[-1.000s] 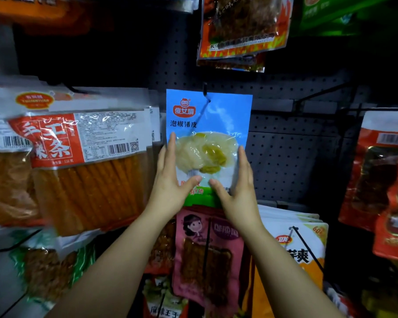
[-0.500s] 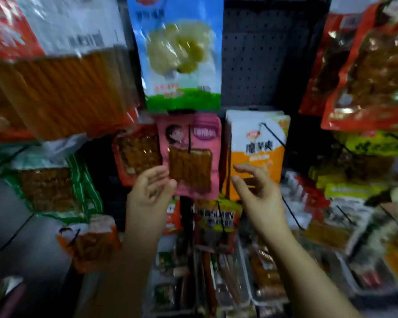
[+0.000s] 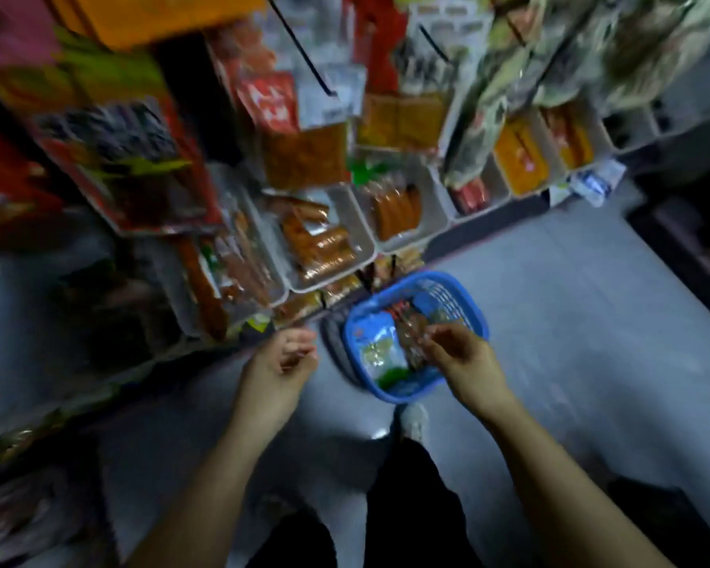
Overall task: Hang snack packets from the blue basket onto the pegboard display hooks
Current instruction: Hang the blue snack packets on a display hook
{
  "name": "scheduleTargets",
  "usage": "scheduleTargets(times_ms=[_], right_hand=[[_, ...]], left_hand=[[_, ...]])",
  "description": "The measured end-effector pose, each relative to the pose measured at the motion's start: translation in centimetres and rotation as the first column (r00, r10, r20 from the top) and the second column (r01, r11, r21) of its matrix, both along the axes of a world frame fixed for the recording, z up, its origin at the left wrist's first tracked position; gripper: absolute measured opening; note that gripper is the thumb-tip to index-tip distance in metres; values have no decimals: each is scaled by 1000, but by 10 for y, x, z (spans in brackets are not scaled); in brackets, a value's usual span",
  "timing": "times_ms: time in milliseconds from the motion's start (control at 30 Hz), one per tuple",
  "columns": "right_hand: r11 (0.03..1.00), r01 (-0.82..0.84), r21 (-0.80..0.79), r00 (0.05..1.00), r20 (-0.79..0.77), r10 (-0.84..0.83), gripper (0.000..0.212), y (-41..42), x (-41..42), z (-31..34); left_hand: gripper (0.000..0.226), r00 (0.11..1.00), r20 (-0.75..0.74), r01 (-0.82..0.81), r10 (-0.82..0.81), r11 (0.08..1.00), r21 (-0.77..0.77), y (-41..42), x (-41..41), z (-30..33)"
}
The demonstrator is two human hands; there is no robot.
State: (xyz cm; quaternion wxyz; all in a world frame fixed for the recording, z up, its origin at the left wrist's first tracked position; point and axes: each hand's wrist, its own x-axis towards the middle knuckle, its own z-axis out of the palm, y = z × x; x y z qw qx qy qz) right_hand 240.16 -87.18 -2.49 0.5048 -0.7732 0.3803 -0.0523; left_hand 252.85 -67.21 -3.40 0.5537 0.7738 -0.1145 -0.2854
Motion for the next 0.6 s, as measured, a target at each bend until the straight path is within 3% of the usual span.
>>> scheduleTargets(times_ms=[267,400,600], right_hand=[[988,104,119,939,-340,-58,9,-126,-47,-202],[993,-11,120,905,-421,61,16,-176,-47,-314],[947,-248,201,804,-503,318,32,-214,-18,-475]], left_hand=[[19,988,-155,7,16,989,144,-140,-35,-206],[26,935,-322,-85,148,976,201,-208,-40,-326],[11,844,-479,-86,242,942,324,-269,-31,-470]])
